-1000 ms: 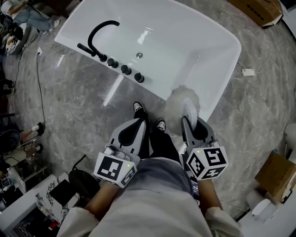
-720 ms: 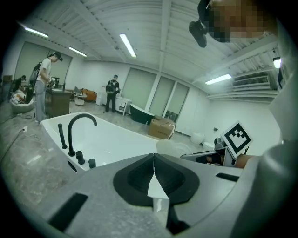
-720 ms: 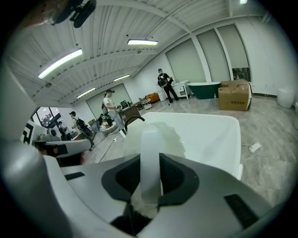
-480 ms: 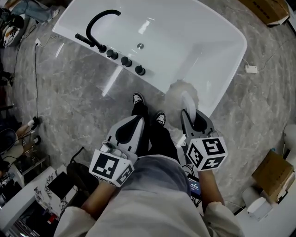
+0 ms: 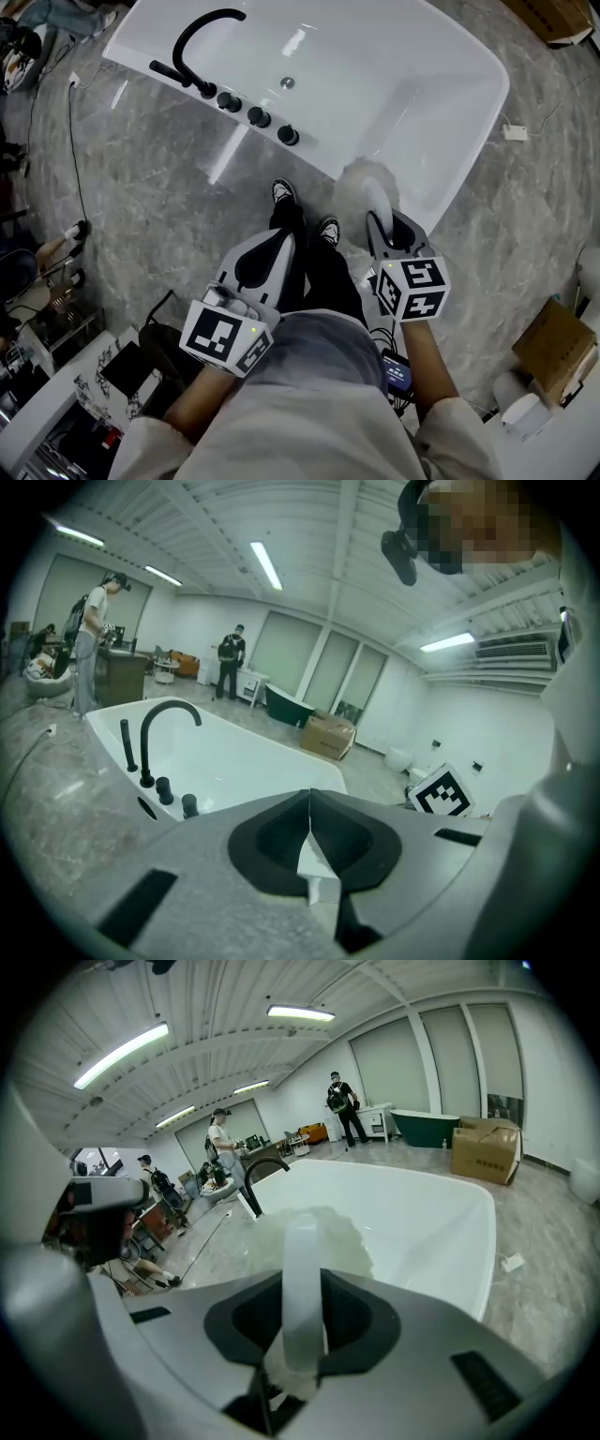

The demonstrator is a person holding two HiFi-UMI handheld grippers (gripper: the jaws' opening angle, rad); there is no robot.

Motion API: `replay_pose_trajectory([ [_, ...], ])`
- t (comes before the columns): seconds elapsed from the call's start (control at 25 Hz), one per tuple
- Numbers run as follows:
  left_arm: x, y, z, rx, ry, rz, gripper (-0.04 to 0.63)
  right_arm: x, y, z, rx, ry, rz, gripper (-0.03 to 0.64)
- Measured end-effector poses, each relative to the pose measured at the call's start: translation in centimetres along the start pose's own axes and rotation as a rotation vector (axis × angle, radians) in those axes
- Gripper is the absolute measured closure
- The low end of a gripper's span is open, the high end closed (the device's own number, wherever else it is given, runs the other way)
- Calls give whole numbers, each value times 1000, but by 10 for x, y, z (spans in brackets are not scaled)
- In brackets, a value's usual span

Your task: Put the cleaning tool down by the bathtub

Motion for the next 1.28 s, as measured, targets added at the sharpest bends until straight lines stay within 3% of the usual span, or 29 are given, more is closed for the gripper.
replay_pose_trajectory([
  [0.36, 5, -14, -4, -6, -13, -2, 586, 35, 13, 8, -39, -31, 53, 543],
  [1.28, -5, -21, -8, -20, -13, 6, 586, 119, 60, 56, -26, -167, 91, 540],
])
Point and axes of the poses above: the fingertips, and each gripper's own axes: x forward along the fingers, y to its right, z out of its underside, the point moved 7 cm from there along -x, backward along the fingers, and after that the axes turned 9 degrees about -y, right-handed, at the moved point
